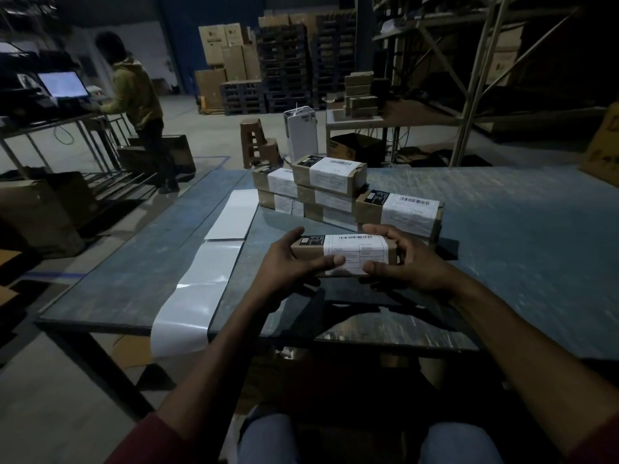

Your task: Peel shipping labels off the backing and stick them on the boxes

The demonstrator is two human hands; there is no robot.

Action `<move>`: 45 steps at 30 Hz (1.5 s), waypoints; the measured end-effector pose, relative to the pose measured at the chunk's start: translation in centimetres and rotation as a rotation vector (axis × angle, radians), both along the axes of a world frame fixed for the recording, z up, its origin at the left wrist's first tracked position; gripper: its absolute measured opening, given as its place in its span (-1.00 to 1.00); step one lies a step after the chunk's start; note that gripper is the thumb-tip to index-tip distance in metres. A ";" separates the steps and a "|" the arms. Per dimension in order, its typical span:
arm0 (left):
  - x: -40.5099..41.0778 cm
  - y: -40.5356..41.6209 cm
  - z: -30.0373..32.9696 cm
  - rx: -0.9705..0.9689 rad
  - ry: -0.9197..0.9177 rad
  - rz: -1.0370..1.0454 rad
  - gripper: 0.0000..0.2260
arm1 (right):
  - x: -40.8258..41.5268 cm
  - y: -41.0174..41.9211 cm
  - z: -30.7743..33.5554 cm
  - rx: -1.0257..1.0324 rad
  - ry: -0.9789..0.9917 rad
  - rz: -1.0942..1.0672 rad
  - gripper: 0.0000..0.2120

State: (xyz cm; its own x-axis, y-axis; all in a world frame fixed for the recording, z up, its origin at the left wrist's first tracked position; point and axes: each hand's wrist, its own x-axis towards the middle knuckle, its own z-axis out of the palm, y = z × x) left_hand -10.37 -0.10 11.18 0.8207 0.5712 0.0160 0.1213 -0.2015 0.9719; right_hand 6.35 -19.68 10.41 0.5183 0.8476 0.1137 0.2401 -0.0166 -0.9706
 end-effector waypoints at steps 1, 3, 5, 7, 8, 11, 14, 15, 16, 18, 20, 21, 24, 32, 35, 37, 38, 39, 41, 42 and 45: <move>0.3 -0.1 0.0 0.019 -0.018 0.016 -0.02 | 0.1 0.0 0.0 -0.009 -0.054 0.001 -0.31; 0.7 -0.3 -0.3 0.023 -0.046 0.006 -0.02 | 0.7 -0.4 0.0 -0.039 -0.131 0.045 -0.31; 0.8 -0.4 -0.7 -0.019 -0.073 -0.039 0.00 | 1.6 -1.2 0.2 -0.075 -0.100 0.125 -0.25; 0.9 -0.4 -1.1 -0.077 -0.105 -0.076 -0.04 | 2.4 -2.3 0.6 -0.119 -0.073 0.212 -0.17; 1.0 -0.4 -1.3 -0.113 -0.125 -0.093 -0.09 | 2.5 -2.9 1.0 -0.147 -0.085 0.237 -0.16; 1.7 -1.0 -1.6 -0.191 -0.196 -0.115 -0.22 | 1.9 -4.2 1.9 -0.175 -0.157 0.145 -0.20; 2.9 -2.4 -1.6 -0.181 -0.268 -0.107 -0.28 | 1.7 -5.0 2.2 -0.153 -0.299 -0.095 -0.22; 3.3 -3.0 -1.6 -0.170 -0.286 -0.112 -0.28 | 1.7 -5.4 2.3 -0.147 -0.350 -0.145 -0.19; 3.7 -3.5 -1.5 -0.155 -0.301 -0.119 -0.27 | 1.9 -5.7 2.4 -0.142 -0.391 -0.185 -0.17; 4.5 -4.3 -1.2 -0.080 -0.317 -0.110 -0.17 | 2.3 -6.5 2.8 -0.103 -0.422 -0.241 -0.19; 5.3 -4.6 -1.2 0.057 -0.280 -0.059 -0.03 | 2.8 -7.3 3.4 -0.050 -0.426 -0.277 -0.20; 5.6 -4.5 -1.4 0.123 -0.244 -0.040 0.02 | 3.3 -7.7 3.7 -0.026 -0.417 -0.295 -0.19; 5.8 -4.6 -3.4 0.225 -0.109 -0.054 0.00 | 5.5 -8.8 4.3 0.052 -0.363 -0.361 -0.16; 5.3 -4.7 -6.4 0.578 0.120 0.018 -0.24 | 8.8 -4.7 2.7 0.219 -0.241 -0.559 -0.29; 5.2 -4.5 -6.3 0.640 0.131 0.025 -0.33 | 8.9 -3.5 2.1 0.231 -0.169 -0.586 -0.31; 5.1 -4.2 -6.3 0.670 0.137 0.027 -0.37 | 9.2 -2.6 1.8 0.199 -0.172 -0.616 -0.32; 5.2 -4.0 -6.3 0.670 0.132 0.026 -0.39 | 9.5 -2.2 1.7 0.192 -0.171 -0.628 -0.32; 5.2 -4.0 -6.3 0.661 0.133 0.025 -0.41 | 9.4 -2.0 2.0 0.160 -0.178 -0.636 -0.32; 5.1 -4.2 -6.4 0.663 0.118 0.032 -0.44 | 9.5 -1.6 2.4 0.121 -0.191 -0.629 -0.30; 5.2 -4.1 -6.5 0.666 0.113 0.034 -0.44 | 10.1 -1.4 2.2 0.119 -0.185 -0.615 -0.30; 5.5 -4.0 -6.9 0.668 0.116 0.043 -0.45 | 9.6 -1.7 2.7 0.087 -0.203 -0.602 -0.26</move>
State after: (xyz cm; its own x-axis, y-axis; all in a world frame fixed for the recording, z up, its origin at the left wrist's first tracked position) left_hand -4.85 -4.07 4.30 0.8149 0.5016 0.2904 0.2384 -0.7468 0.6209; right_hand 15.93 -21.41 13.09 0.8616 0.3980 0.3150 0.3926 -0.1292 -0.9106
